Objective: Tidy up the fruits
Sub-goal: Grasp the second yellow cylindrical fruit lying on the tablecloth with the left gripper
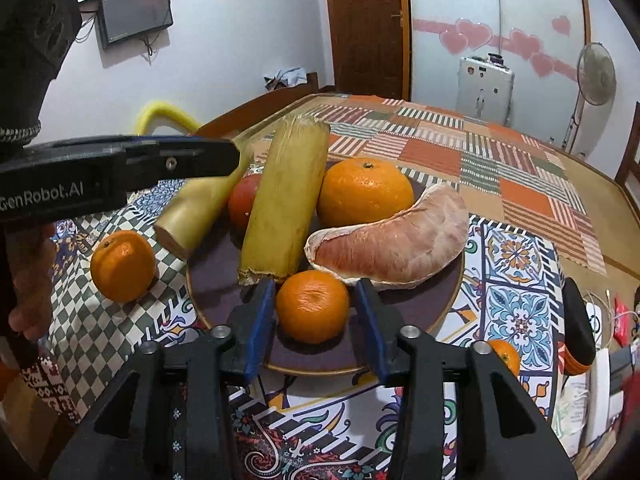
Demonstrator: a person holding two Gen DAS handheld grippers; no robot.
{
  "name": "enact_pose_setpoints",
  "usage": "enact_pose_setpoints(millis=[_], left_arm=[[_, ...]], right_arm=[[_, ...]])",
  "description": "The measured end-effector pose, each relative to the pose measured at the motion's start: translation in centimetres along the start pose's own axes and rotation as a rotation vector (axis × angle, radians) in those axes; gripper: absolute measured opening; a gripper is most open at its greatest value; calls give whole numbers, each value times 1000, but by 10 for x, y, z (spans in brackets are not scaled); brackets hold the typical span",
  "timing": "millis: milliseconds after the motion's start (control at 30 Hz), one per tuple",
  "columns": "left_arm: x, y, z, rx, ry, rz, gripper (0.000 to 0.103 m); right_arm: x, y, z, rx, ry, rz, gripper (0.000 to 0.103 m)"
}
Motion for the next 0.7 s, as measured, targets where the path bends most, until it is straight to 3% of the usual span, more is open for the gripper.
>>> enact_pose_setpoints(millis=[233, 400, 467, 533, 700], left_arm=[[-10, -15, -3, 21, 25, 23, 37], [-43, -36, 1, 38, -1, 79, 40], [-63, -43, 0, 41, -34, 106, 45], [-81, -44, -5, 24, -80, 120, 53], [-113, -24, -20, -57, -151, 135, 53]], right_arm=[[2, -4, 1, 19, -3, -13, 47], [3, -8, 0, 32, 13, 0, 47], [4, -10, 0, 41, 22, 3, 47], [5, -12, 0, 49, 32, 9, 49], [5, -20, -1, 75, 30, -16, 55]])
Point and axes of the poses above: each gripper's, at about its wrist camera, not at the fingertips, and y roughly the way its jaws point, x to its right, z to its top, the point moved 7 cm from there along y, roughly the way its jaws point, and after that the axes turned 5 degrees about -z, right-handed, at the moved point
